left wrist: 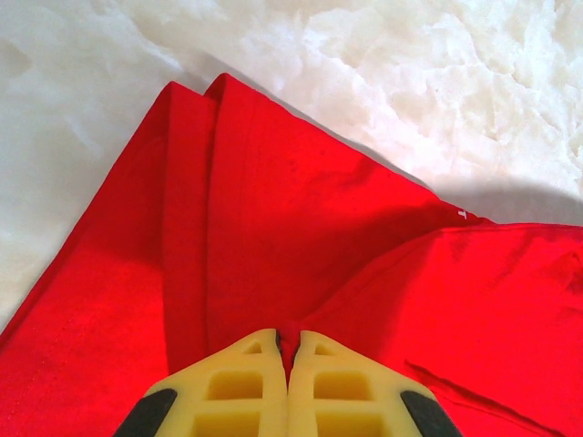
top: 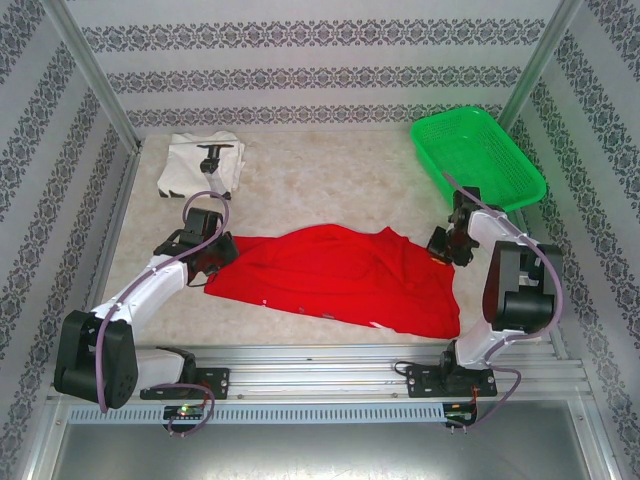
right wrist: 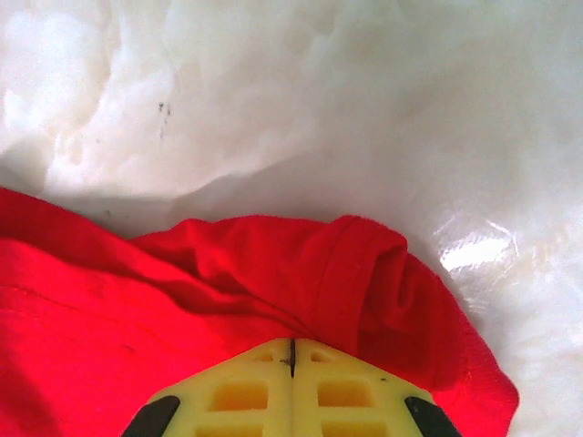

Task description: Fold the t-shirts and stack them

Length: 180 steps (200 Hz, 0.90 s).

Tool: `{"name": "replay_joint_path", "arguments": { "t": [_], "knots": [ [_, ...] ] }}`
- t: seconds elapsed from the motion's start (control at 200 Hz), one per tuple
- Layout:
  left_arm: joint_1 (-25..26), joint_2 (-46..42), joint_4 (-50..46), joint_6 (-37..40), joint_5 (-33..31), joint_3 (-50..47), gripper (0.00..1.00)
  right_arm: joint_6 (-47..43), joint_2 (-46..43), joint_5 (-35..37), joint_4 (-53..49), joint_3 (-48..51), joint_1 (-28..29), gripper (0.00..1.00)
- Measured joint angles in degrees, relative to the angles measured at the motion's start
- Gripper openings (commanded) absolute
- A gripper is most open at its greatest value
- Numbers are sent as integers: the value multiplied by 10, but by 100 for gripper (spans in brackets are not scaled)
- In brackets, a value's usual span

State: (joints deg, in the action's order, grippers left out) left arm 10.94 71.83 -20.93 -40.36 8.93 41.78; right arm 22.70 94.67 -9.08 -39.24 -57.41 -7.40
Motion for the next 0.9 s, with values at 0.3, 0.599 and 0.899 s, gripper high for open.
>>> {"name": "replay_joint_path", "arguments": {
  "t": [0.3, 0.599, 0.899],
  "knots": [
    [0, 0, 0, 1, 0, 0, 0, -5, -3, 16, -2, -19, 0, 32],
    [0, 2, 0, 2, 0, 0, 0, -17, 2, 22, -6, -23, 0, 33],
    [0, 2, 0, 3, 0, 0, 0, -17, 19, 22, 4, -23, 0, 31]
  ]
}}
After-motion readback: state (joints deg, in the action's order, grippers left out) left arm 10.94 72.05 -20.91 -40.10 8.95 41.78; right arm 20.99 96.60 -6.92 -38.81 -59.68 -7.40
